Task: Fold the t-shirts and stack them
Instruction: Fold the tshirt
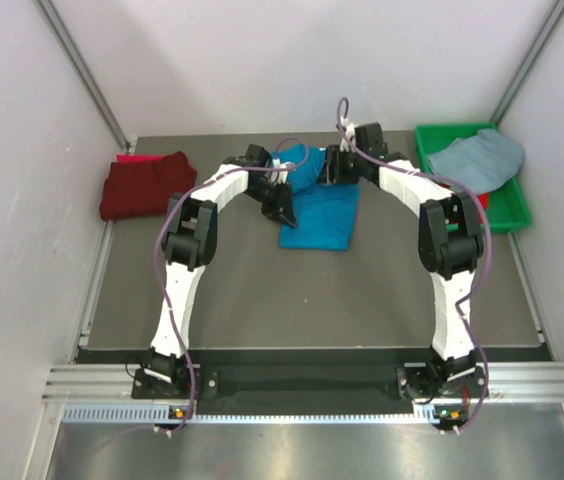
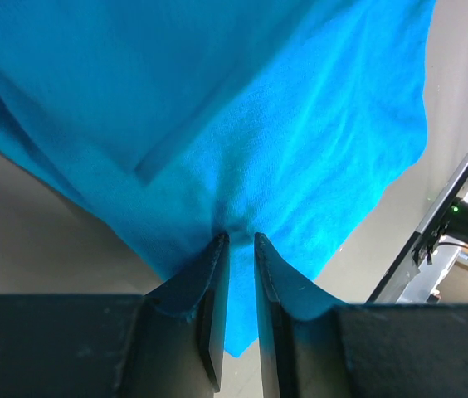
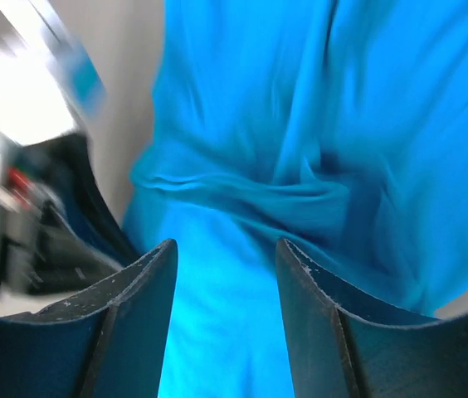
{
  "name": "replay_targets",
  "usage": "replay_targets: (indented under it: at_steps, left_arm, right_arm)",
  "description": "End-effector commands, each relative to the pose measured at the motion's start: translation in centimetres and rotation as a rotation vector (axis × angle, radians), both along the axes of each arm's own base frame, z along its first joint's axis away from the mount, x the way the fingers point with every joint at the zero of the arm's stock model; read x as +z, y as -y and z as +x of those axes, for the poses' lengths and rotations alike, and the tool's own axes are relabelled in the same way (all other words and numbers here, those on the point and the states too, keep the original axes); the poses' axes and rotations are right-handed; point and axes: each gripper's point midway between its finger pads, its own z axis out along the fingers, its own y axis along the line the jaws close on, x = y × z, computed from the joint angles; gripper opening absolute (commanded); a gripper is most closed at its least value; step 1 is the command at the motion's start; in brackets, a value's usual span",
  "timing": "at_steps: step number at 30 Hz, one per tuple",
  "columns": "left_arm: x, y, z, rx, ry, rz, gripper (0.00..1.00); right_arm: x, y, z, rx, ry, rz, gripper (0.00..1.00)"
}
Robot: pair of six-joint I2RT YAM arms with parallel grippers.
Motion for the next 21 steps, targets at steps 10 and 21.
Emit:
replay_targets:
  at_steps: [10,21]
  left_arm:
    - [8.8,-0.4,1.0,0.009,0.181,-0.03,0.53]
    - [6.1,-5.2,-2.1,0.195,-0.076,-0.059,0.99]
  right_arm:
    - [12.1,1.6,3.3,-0.03,0.35,-0.032,0.54]
    - [2.3,7.7,-11.7,-0.195,-0.26,0.202,0.62]
